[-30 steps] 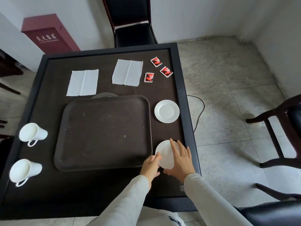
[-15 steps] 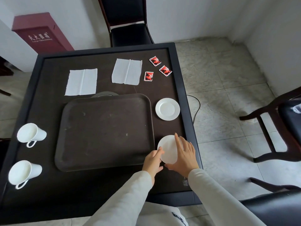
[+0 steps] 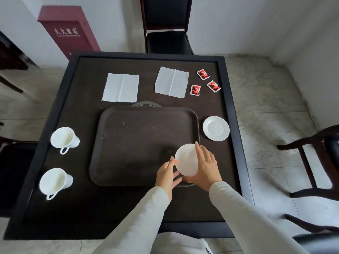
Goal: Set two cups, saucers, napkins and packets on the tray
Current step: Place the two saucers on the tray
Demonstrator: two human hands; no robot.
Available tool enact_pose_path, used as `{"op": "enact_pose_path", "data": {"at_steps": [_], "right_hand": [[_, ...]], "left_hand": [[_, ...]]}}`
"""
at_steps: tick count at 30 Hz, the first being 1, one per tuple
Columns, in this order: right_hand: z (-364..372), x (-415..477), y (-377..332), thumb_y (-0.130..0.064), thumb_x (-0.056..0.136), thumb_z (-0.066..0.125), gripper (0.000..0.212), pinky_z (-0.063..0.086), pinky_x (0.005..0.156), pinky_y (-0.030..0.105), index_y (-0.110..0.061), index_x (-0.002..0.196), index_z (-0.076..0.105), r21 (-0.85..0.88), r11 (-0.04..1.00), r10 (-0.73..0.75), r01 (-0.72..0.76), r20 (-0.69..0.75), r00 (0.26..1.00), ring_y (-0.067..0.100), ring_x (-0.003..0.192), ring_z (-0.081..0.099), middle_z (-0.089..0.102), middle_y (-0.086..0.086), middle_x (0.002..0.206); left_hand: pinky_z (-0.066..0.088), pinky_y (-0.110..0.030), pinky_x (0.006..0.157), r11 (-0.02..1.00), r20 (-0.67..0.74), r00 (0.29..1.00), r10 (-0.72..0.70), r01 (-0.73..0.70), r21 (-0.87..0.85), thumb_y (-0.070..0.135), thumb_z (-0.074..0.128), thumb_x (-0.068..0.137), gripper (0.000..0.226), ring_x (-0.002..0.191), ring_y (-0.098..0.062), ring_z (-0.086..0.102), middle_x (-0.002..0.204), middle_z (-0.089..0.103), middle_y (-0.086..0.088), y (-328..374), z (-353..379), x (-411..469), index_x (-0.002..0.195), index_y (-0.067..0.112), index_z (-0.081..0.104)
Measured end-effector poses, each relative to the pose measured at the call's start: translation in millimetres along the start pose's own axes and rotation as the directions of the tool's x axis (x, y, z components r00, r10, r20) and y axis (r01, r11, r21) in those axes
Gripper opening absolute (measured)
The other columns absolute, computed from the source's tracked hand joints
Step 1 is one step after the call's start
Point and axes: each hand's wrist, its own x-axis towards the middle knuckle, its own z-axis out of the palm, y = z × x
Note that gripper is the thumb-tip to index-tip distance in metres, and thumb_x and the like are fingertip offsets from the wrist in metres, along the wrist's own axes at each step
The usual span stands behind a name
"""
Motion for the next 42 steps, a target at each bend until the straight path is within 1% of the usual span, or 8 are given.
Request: {"op": "enact_pose_path", "data": {"at_steps": [6,8,12,20,26,32,38,42], "right_hand": [[25.2,42.1,-69.4,-0.060,0.056,0.089,0.136,0.033,0.115,0.054,-0.033,0.156,0.000,0.011,0.998,-0.069,0.069,0.021,0.997,0.030,0.142,0.033,0.029,0.001,0.159],[34.5,57.2,-92.9,-0.060,0.055,0.089,0.137,0.034,0.114,0.053,-0.032,0.156,0.001,0.022,0.996,-0.082,0.081,0.027,0.996,0.030,0.141,0.033,0.030,0.000,0.158],[51.0,86.3,-133.9,-0.060,0.055,0.089,0.136,0.033,0.115,0.052,-0.030,0.156,0.003,0.029,0.992,-0.123,0.121,0.047,0.991,0.031,0.141,0.033,0.032,0.001,0.158],[76.2,140.6,-197.2,-0.057,0.054,0.092,0.140,0.032,0.116,0.053,-0.031,0.157,0.001,0.015,0.986,-0.167,0.166,0.127,0.978,0.031,0.142,0.032,0.030,0.000,0.158],[90.4,172.5,-225.0,-0.053,0.055,0.093,0.141,0.027,0.118,0.055,-0.033,0.156,-0.003,0.010,0.986,-0.166,0.168,0.185,0.969,0.031,0.144,0.028,0.027,0.000,0.160],[98.3,196.3,-239.9,-0.051,0.057,0.093,0.140,0.027,0.118,0.053,-0.029,0.158,0.000,-0.002,0.985,-0.168,0.172,0.196,0.966,0.031,0.145,0.028,0.025,0.001,0.161],[100.5,207.2,-245.0,-0.051,0.058,0.093,0.135,0.028,0.118,0.053,-0.030,0.157,0.003,-0.004,0.987,-0.159,0.162,0.172,0.972,0.030,0.145,0.029,0.026,0.001,0.162],[99.3,209.0,-243.4,-0.047,0.059,0.094,0.135,0.030,0.118,0.053,-0.029,0.158,0.003,0.019,0.987,-0.162,0.162,0.198,0.967,0.030,0.147,0.024,0.023,0.001,0.162]], "left_hand": [[0.058,-0.034,0.085,0.996,-0.045,0.997,0.059,-0.062,-0.065,0.043,0.061,0.099,0.025,0.104,-0.014,0.068,0.124,0.062,0.007,43.8,-65.3,12.1,0.122,0.034,0.063],[0.058,-0.035,0.089,0.993,-0.061,0.995,0.077,-0.082,-0.081,0.048,0.055,0.100,0.033,0.108,-0.017,0.068,0.129,0.062,0.005,58.3,-86.7,18.3,0.125,0.029,0.064],[0.056,-0.035,0.089,0.990,-0.101,0.990,0.102,-0.111,-0.092,0.050,0.050,0.103,0.035,0.106,-0.016,0.068,0.133,0.063,0.003,84.0,-123.9,32.7,0.121,0.026,0.067],[0.056,-0.040,0.098,0.986,-0.181,0.979,0.095,-0.117,-0.117,0.050,0.050,0.102,0.042,0.114,-0.019,0.066,0.138,0.061,0.000,124.1,-175.5,65.9,0.134,0.024,0.060],[0.057,-0.038,0.091,0.981,-0.212,0.976,0.049,-0.086,-0.171,0.045,0.053,0.102,0.042,0.116,-0.022,0.064,0.137,0.061,-0.001,148.2,-196.1,88.9,0.137,0.023,0.058],[0.055,-0.045,0.100,0.970,-0.234,0.972,0.028,-0.083,-0.227,0.034,0.061,0.100,0.047,0.120,-0.024,0.062,0.131,0.058,0.002,165.4,-206.1,108.2,0.145,0.028,0.050],[0.058,-0.041,0.095,0.980,-0.249,0.968,0.014,-0.063,-0.189,0.035,0.060,0.101,0.029,0.116,-0.021,0.064,0.117,0.060,0.008,173.4,-207.3,125.5,0.130,0.032,0.055],[0.059,-0.041,0.093,0.984,-0.263,0.965,0.013,-0.059,-0.166,0.035,0.061,0.101,0.019,0.114,-0.021,0.064,0.123,0.060,0.003,171.1,-206.2,130.2,0.119,0.033,0.056]]}}
